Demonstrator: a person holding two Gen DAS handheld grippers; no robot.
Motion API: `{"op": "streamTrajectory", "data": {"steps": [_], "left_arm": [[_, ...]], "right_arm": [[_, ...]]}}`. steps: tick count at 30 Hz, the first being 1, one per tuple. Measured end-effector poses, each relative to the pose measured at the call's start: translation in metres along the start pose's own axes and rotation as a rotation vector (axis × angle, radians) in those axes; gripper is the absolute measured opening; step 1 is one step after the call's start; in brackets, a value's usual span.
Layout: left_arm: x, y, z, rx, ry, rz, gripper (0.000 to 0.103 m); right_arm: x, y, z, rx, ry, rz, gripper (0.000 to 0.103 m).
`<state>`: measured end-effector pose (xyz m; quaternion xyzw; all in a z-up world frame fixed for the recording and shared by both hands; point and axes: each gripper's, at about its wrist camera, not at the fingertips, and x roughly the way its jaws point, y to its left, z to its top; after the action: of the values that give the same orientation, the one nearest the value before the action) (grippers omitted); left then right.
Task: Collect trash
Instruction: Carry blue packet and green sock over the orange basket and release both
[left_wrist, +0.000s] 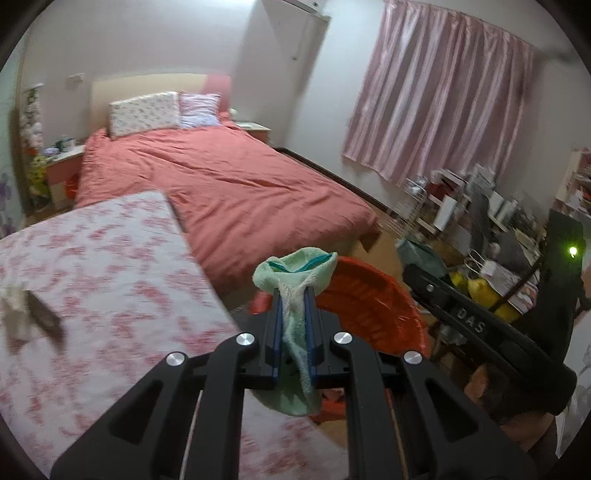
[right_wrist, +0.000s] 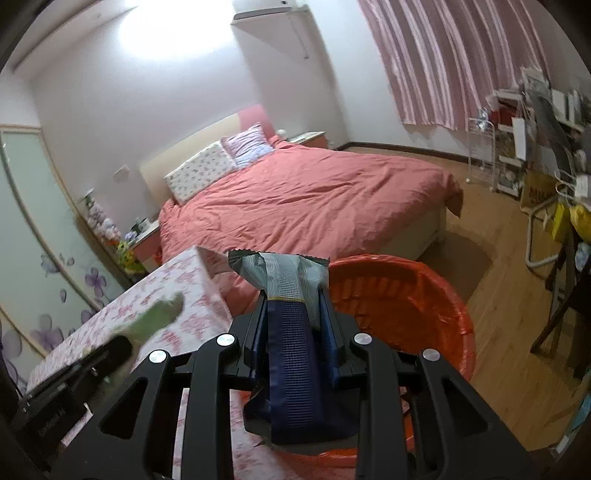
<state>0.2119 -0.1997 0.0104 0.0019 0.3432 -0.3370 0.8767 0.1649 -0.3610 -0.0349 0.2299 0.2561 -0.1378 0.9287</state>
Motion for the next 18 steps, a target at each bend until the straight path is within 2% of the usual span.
{"op": "streamTrajectory", "data": {"steps": [3,4,5,7,10,12,15,17,18], "left_arm": [[0.024,-0.015,-0.003,0.020,0.029,-0.025,0.015],[0.033,-0.019,-0.004,0.023,0.040,-0.029,0.017],[0.039,-0.021,-0.006,0.021,0.048,-0.028,0.022],[0.055,-0.021,-0.008,0.013,0.080,-0.027,0.030],[0.069,-0.014,-0.013,0.000,0.111,-0.009,0.041],[0.072,-0.007,-0.017,-0.013,0.119,0.007,0.048],[0.069,0.010,-0.019,-0.015,0.117,0.056,0.068],[0.061,0.022,-0.022,-0.002,0.103,0.119,0.085],[0.055,0.028,-0.025,0.001,0.094,0.150,0.089]], "right_arm": [[0.012,-0.017,0.002,0.039,0.015,-0.008,0.030],[0.015,-0.023,0.001,0.055,0.024,-0.006,0.035],[0.019,-0.028,0.002,0.067,0.031,-0.003,0.042],[0.026,-0.039,0.000,0.089,0.042,0.000,0.045],[0.032,-0.048,-0.004,0.098,0.059,0.000,0.058],[0.032,-0.048,-0.006,0.098,0.067,-0.003,0.059],[0.031,-0.046,-0.010,0.095,0.071,-0.019,0.067],[0.028,-0.040,-0.010,0.067,0.061,-0.051,0.074],[0.026,-0.034,-0.012,0.042,0.052,-0.074,0.075]]}}
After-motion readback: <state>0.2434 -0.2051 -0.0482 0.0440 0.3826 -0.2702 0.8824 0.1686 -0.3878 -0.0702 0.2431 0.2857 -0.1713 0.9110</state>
